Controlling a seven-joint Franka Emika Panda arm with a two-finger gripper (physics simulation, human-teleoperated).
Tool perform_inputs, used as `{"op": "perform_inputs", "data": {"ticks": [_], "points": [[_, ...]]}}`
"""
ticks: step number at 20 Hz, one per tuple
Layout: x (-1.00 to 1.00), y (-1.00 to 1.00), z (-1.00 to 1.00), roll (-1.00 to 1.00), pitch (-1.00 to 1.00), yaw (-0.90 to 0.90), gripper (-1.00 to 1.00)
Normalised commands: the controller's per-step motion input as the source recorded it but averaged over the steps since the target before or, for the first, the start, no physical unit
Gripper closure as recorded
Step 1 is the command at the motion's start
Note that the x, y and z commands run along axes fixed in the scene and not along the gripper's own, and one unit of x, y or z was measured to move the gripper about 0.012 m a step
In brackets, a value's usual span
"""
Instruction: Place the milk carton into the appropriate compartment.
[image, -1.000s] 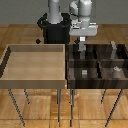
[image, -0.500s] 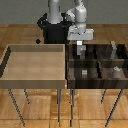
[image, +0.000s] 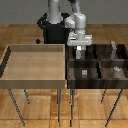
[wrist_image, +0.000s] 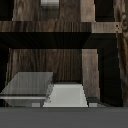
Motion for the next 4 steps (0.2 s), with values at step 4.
{"op": "perform_inputs", "data": {"ticks": [4], "points": [[0.0, 0.0, 0.0, 0.0, 0.0, 0.0, -1.0]]}}
